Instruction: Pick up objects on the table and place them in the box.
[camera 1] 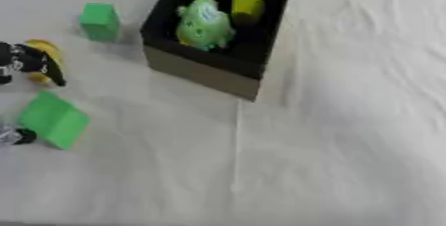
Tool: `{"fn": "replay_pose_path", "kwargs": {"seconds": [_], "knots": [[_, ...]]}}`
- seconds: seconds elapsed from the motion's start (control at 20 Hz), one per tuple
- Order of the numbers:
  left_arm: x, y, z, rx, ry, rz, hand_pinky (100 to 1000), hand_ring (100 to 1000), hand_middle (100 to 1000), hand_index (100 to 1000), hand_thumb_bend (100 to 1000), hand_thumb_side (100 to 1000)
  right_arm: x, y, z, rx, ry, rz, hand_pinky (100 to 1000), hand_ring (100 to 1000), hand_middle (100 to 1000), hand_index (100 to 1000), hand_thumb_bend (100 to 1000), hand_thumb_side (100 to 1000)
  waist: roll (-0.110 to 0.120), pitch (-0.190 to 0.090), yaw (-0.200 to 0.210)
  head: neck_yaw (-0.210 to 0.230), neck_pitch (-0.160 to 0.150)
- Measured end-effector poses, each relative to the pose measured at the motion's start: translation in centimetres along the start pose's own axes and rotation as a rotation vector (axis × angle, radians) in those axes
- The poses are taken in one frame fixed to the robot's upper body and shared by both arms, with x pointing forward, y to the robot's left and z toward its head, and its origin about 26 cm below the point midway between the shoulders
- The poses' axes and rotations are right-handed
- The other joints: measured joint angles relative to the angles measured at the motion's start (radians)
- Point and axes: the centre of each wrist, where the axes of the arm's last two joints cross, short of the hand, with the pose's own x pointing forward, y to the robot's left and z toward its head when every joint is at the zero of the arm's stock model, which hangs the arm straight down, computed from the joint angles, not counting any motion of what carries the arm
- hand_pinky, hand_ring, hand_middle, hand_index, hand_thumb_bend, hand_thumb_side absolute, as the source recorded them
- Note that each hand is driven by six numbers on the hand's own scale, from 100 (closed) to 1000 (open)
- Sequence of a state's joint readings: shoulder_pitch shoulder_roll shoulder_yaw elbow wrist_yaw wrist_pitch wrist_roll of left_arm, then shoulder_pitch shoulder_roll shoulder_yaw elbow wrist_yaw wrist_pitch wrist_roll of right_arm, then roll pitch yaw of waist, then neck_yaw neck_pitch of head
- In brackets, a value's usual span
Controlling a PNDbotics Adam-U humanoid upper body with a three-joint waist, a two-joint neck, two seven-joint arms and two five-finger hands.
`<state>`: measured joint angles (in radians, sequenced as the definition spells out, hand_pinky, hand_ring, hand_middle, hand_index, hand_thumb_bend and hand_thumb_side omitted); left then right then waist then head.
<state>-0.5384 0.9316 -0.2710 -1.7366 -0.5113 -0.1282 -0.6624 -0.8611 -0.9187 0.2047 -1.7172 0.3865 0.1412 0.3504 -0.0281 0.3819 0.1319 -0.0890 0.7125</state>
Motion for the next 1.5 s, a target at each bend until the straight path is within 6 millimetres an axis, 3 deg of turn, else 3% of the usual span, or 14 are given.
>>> {"fn": "replay_pose_path", "kwargs": {"seconds": [0.4, 0.6, 0.75, 0.85, 1.15, 1.5], "knots": [[-0.2, -0.7, -0.5, -0.024, -0.017, 0.017, 751, 775, 720, 745, 513, 100, -0.2, 0.2, 0.1, 0.001, 0.009, -0.005, 907, 905, 777, 836, 131, 383, 0.000, 0.000, 0.000, 0.000, 0.000], [-0.1, -0.7, -0.6, -0.020, -0.031, 0.032, 727, 740, 672, 697, 396, 100, -0.3, 0.3, 0.0, 0.002, 0.013, -0.006, 907, 905, 777, 836, 130, 385, 0.000, 0.000, 0.000, 0.000, 0.000], [-0.1, -0.7, -0.6, -0.020, -0.033, 0.038, 712, 716, 636, 637, 255, 100, -0.4, 0.3, 0.1, 0.002, 0.013, -0.007, 907, 906, 777, 836, 163, 388, 0.000, 0.000, 0.001, 0.000, 0.000], [-0.1, -0.7, -0.6, -0.019, -0.034, 0.042, 704, 705, 623, 619, 226, 100, -0.4, 0.5, 0.1, 0.005, 0.015, -0.008, 907, 906, 777, 835, 169, 389, 0.000, 0.000, 0.002, -0.001, 0.000], [0.9, 0.4, 0.0, 0.036, -0.049, 0.021, 690, 676, 589, 575, 268, 100, -0.6, 0.5, 0.1, 0.007, 0.019, -0.010, 907, 905, 776, 835, 169, 391, 0.000, 0.000, 0.005, -0.006, 0.000], [3.0, 4.1, 1.8, 0.188, -0.073, -0.061, 679, 646, 550, 558, 282, 100, -0.7, 0.5, 0.2, 0.003, 0.022, -0.012, 908, 906, 776, 835, 163, 390, 0.000, 0.000, 0.011, -0.016, 0.000]]}}
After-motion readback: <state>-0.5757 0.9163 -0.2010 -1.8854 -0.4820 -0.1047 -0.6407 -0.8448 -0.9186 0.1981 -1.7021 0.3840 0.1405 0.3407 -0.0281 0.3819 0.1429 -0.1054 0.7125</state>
